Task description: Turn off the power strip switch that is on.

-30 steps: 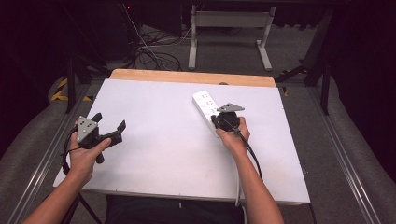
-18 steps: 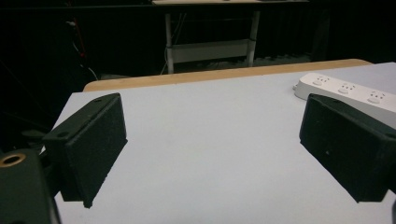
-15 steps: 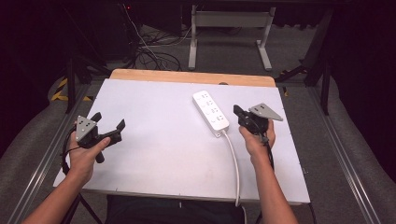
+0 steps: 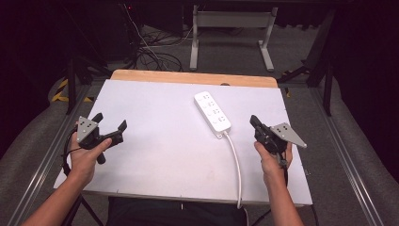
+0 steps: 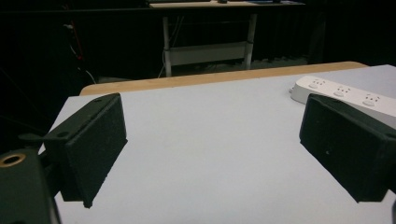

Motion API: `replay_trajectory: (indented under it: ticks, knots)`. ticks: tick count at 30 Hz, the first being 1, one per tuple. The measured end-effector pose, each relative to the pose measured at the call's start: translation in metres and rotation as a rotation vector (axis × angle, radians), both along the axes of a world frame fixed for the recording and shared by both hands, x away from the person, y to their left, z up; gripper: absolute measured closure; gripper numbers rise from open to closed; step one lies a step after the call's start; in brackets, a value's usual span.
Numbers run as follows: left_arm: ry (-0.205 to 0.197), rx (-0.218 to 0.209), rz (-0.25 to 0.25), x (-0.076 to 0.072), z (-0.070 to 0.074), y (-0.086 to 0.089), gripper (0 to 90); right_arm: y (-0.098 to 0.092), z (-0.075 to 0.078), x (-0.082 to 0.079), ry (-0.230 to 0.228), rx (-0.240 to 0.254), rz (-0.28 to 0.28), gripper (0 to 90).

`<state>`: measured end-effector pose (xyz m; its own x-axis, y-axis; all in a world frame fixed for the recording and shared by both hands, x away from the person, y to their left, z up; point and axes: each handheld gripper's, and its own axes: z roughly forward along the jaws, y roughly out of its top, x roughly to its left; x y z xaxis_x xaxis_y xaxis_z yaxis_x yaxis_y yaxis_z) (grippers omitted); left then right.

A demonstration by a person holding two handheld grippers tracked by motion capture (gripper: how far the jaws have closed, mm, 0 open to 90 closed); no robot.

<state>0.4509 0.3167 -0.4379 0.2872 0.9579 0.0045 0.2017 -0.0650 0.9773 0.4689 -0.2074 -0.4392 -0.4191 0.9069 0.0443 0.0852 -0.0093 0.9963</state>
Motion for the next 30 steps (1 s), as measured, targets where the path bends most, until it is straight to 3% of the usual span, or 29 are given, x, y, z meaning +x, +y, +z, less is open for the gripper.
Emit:
replay_trajectory:
  ticks: [1, 4, 20, 23, 24, 26, 27, 28, 30]
  knots:
    - [0.001, 0.0, 0.001, 0.0, 0.0, 0.0, 7.9, -0.001, 0.001, -0.004, -0.03, 0.002, -0.011, 90.0]
    - [-0.001, 0.003, 0.001, 0.0, 0.0, 0.0, 7.9, -0.004, 0.003, -0.005, -0.054, 0.013, -0.031, 90.0]
    - [-0.001, 0.006, -0.003, 0.0, 0.0, 0.0, 7.9, -0.011, 0.001, -0.003, -0.052, 0.016, -0.056, 88.7]
    - [0.002, 0.001, 0.0, 0.0, 0.0, 0.0, 7.9, -0.008, 0.001, -0.004, -0.051, 0.014, -0.037, 77.1]
    - [0.003, 0.001, -0.001, 0.0, 0.0, 0.0, 7.9, -0.005, 0.002, -0.004, -0.055, -0.013, -0.042, 61.3]
    - [0.003, 0.002, -0.003, 0.0, 0.0, -0.001, 7.9, -0.003, 0.002, -0.002, -0.042, -0.002, -0.044, 46.1]
    - [0.004, 0.005, -0.004, 0.0, 0.0, -0.001, 7.9, -0.003, 0.002, -0.002, -0.042, -0.002, -0.044, 46.1]
    - [0.002, 0.002, -0.004, 0.0, -0.001, -0.001, 7.9, -0.001, 0.002, 0.0, -0.032, -0.002, -0.057, 33.5]
    - [-0.001, 0.0, -0.004, 0.0, -0.001, -0.001, 7.9, 0.0, 0.0, 0.001, -0.027, 0.004, -0.082, 23.6]
